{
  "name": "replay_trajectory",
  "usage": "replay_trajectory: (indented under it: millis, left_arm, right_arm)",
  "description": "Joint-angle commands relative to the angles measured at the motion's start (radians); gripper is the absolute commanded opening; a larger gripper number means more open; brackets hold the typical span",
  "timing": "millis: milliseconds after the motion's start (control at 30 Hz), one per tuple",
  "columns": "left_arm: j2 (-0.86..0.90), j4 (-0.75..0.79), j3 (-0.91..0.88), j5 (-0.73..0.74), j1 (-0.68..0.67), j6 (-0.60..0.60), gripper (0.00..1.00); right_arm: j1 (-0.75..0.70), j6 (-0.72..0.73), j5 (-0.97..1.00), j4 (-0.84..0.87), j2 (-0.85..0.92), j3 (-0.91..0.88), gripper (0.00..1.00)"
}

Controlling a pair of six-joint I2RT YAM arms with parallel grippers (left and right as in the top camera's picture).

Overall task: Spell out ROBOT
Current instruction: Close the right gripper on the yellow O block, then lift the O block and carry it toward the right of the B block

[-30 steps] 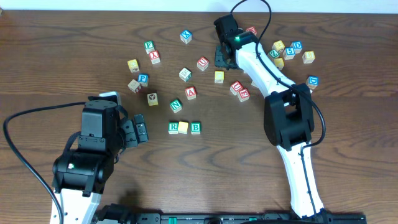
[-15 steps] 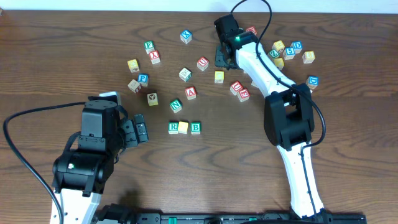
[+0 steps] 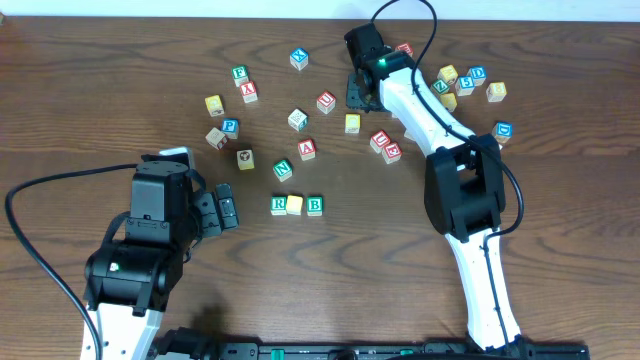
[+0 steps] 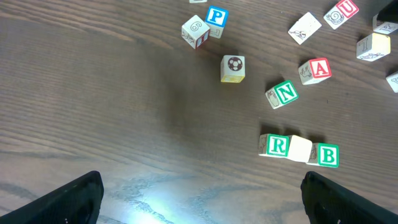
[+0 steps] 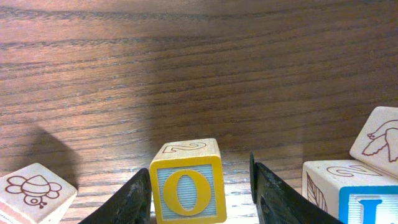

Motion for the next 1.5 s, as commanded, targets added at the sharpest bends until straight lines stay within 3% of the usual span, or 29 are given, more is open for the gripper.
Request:
replay_trajectory:
  millis: [0, 400, 533, 700, 833, 1367, 1467]
  left_arm:
    - [0.000, -0.002, 0.022, -0.005, 0.005, 0.012, 1.00]
    - [0.000, -0.002, 0.022, -0.005, 0.005, 0.012, 1.00]
    - [0.000, -0.002, 0.022, -0.005, 0.005, 0.012, 1.00]
    - [0.000, -0.002, 0.022, -0.005, 0.005, 0.012, 1.00]
    - [0.000, -0.002, 0.022, -0.005, 0.005, 0.012, 1.00]
    - [0.000, -0.002, 0.022, -0.005, 0.005, 0.012, 1.00]
    - [0.000, -0.002, 0.022, -0.005, 0.005, 0.012, 1.00]
  right_arm:
    - [0.007, -0.015, 0.020, -0.008, 0.012, -0.007, 0.47]
    - [0.007, -0.022, 0.020, -0.006, 0.012, -0.009, 0.46]
    - [0.007, -0.022, 0.020, -0.006, 0.012, -0.009, 0.36]
    - [0.007, -0.022, 0.020, -0.005, 0.012, -0.009, 0.31]
    - [0.007, -0.022, 0.020, -0.005, 0.012, -0.009, 0.19]
    - [0.007, -0.032, 0.054, -0.011, 0.012, -0.008, 0.20]
    - [0.005, -0.038, 0.071, -0.038, 0.002, -0.006, 0.14]
